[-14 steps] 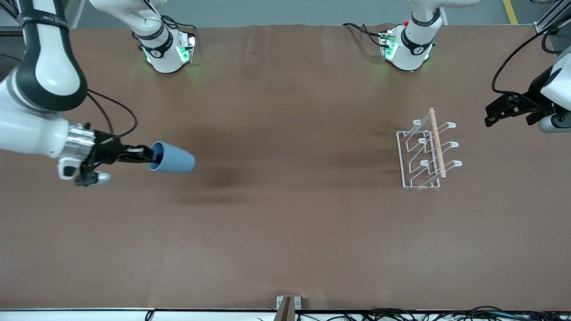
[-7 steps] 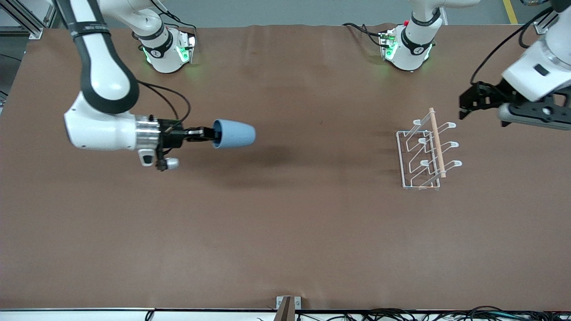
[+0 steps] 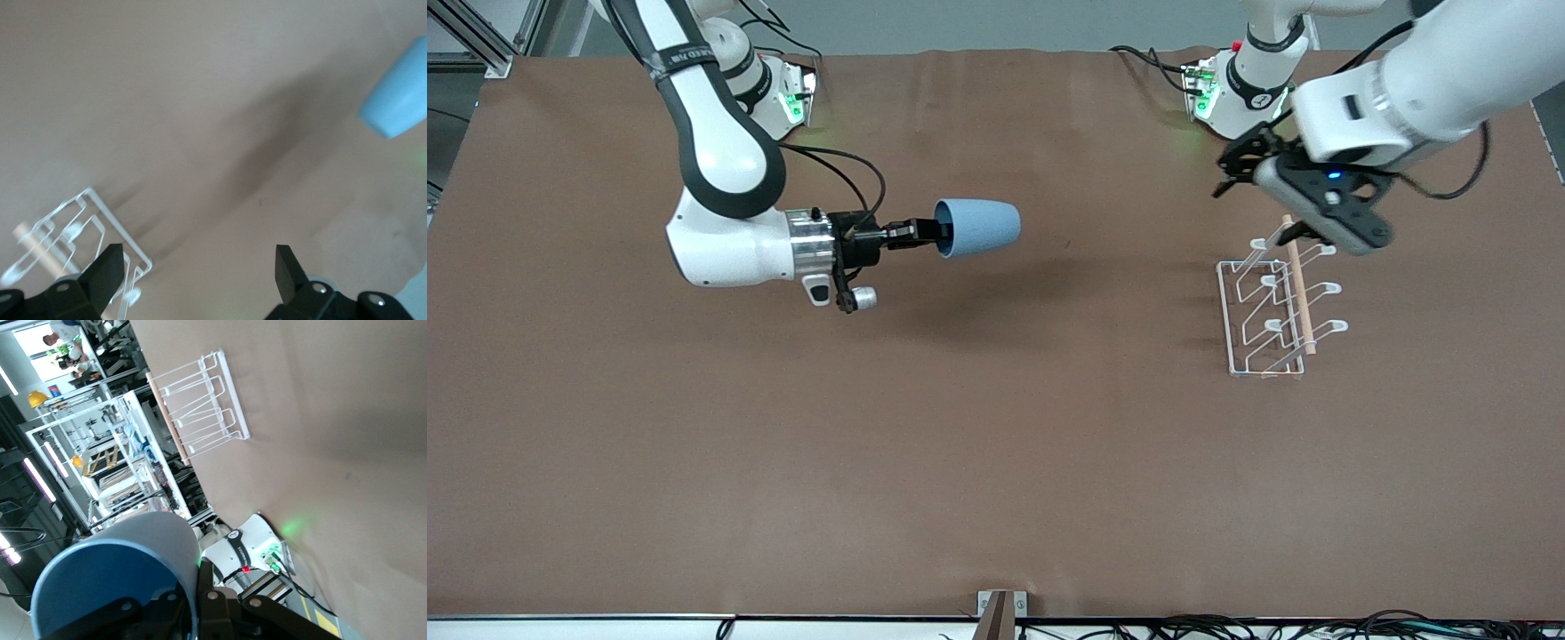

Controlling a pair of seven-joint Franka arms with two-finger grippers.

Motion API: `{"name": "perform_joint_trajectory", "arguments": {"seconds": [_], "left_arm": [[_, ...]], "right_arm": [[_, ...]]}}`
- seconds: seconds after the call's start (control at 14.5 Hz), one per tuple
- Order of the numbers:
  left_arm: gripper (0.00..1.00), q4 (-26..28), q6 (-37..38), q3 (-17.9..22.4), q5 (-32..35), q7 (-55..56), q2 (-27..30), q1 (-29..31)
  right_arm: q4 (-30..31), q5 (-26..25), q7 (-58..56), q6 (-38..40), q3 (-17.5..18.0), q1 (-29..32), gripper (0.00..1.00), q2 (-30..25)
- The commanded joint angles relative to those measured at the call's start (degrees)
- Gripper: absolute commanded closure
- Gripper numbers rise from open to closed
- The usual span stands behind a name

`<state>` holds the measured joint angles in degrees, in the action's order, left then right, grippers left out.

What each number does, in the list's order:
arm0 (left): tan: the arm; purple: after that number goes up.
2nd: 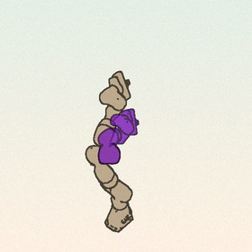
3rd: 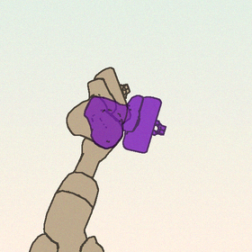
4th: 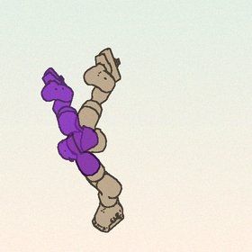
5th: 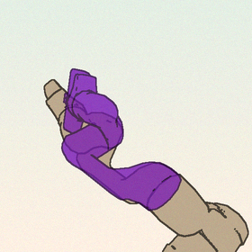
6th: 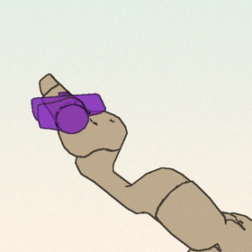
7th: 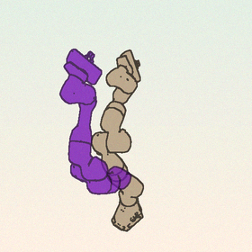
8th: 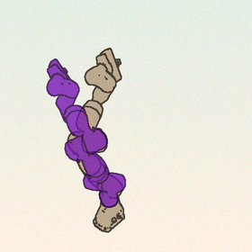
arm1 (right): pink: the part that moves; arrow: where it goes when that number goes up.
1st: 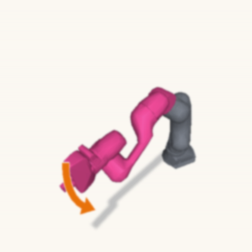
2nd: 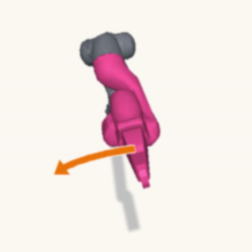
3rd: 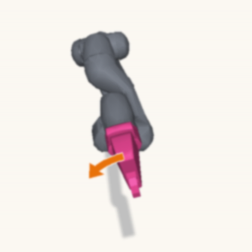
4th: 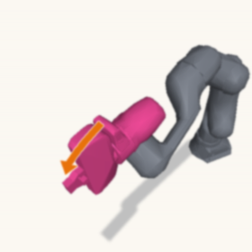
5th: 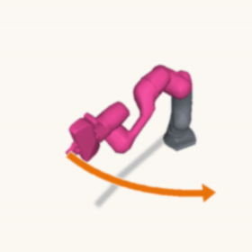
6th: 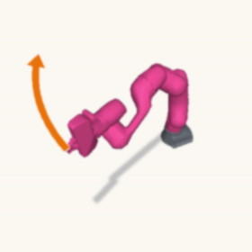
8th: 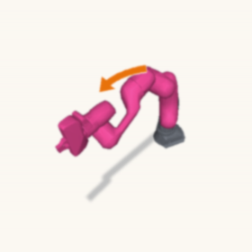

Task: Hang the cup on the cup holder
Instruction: 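Move the left gripper to the cup and grasp its rim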

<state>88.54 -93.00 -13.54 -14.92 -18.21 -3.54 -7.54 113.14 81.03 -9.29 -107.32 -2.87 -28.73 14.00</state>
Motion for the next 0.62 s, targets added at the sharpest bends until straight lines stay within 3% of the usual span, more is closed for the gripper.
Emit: {"name": "perform_joint_trajectory", "arguments": {"seconds": [0.0,0.28,0.55], "left_arm": [[0.0,-1.8,-2.79,-4.98,-0.38,-2.79,-3.48,0.16],[0.0,-1.53,-7.8,-12.11,-0.11,-5.78,-7.09,-0.97],[0.0,-1.18,-9.31,-13.26,0.07,-5.7,-8.84,-6.16]], "right_arm": [[0.5,4.56,-2.75,1.23,-0.56,-1.67,0.99,0.94],[0.15,8.35,-3.02,0.89,-0.56,-3.78,0.99,1.47],[-0.11,9.05,-3.02,0.8,-0.56,-3.87,0.98,1.47]]}}
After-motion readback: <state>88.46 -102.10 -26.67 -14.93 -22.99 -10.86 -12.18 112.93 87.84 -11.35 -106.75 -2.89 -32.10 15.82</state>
